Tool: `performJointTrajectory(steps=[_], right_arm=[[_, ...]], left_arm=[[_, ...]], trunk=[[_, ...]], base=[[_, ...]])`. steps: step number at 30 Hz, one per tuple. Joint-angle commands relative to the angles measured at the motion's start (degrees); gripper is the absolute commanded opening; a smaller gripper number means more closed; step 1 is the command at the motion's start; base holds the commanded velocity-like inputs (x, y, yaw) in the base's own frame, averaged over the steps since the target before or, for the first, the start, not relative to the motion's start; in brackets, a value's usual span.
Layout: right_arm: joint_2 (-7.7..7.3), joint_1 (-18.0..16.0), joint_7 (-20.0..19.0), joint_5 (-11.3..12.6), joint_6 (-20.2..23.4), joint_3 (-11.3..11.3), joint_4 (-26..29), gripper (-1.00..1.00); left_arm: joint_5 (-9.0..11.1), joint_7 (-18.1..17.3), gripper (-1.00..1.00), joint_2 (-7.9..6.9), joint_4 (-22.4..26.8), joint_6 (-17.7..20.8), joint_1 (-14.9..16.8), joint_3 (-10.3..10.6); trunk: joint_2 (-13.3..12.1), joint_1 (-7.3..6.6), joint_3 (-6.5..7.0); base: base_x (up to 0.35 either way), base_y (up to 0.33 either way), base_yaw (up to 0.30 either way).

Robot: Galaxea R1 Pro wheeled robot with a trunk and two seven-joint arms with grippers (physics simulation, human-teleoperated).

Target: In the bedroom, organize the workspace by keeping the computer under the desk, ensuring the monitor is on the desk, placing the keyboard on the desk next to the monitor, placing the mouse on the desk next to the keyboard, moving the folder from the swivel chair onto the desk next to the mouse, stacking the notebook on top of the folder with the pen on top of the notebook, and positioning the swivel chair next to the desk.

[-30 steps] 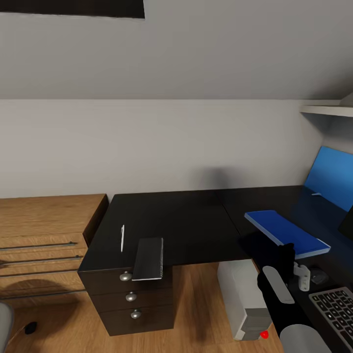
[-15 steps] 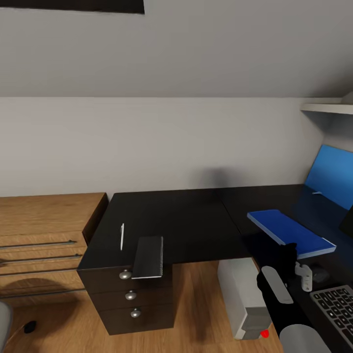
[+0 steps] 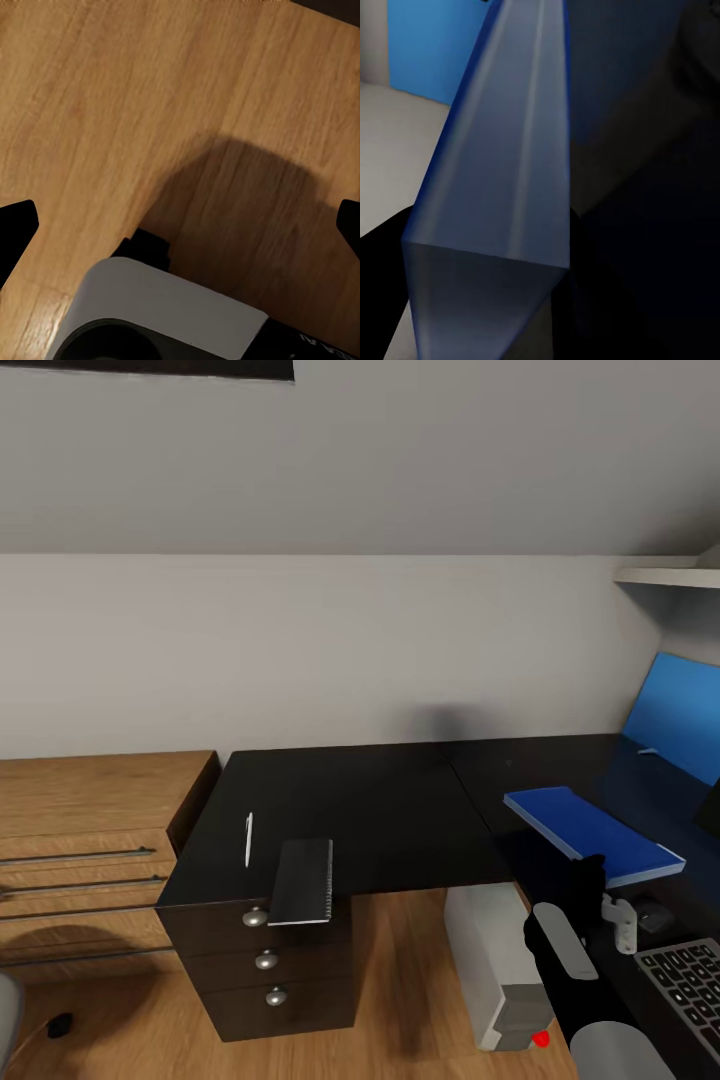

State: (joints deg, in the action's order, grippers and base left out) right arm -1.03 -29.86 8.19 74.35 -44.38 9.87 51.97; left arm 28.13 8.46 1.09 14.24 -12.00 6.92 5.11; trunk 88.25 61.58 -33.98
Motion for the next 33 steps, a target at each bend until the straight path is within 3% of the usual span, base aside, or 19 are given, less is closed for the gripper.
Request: performJointTrajectory(steps=[1,17,23,28,33], right_arm=[[-0.02,0.0,0.5,-0.3,-0.1,-0.1,0.1,-1.0],[-0.61,-0.3,0.5,-0.3,-0.2,0.1,-4.0,-1.0],[-2.62,-1.0,0.6,-0.1,0.0,0.2,-5.0,-1.0],[-4.75,-4.0,0.5,0.2,0.3,0.2,-10.5,-1.0],[-5.5,-4.8,0.5,0.3,0.7,0.2,-12.0,-1.0]], left_arm=[[0.3,0.4,1.0,-0.06,0.0,-0.2,0.0,0.5],[-0.3,0.4,1.0,-0.02,-0.1,-0.1,0.0,0.6],[-1.4,0.4,1.0,0.04,-0.1,-0.1,0.0,0.5],[-1.5,0.4,1.0,0.05,-0.1,-0.1,0.0,0.4],[-1.5,0.4,1.0,0.05,0.0,-0.1,0.0,0.4]], trunk=[[0.0,0.0,-0.06],[0.0,0.0,-0.06],[0.0,0.0,-0.06],[0.0,0.0,-0.06],[0.0,0.0,-0.06]], base=[[0.008,0.0,0.0],[0.131,0.0,0.0],[0.009,0.0,0.0],[0.0,0.0,0.0],[0.0,0.0,0.0]])
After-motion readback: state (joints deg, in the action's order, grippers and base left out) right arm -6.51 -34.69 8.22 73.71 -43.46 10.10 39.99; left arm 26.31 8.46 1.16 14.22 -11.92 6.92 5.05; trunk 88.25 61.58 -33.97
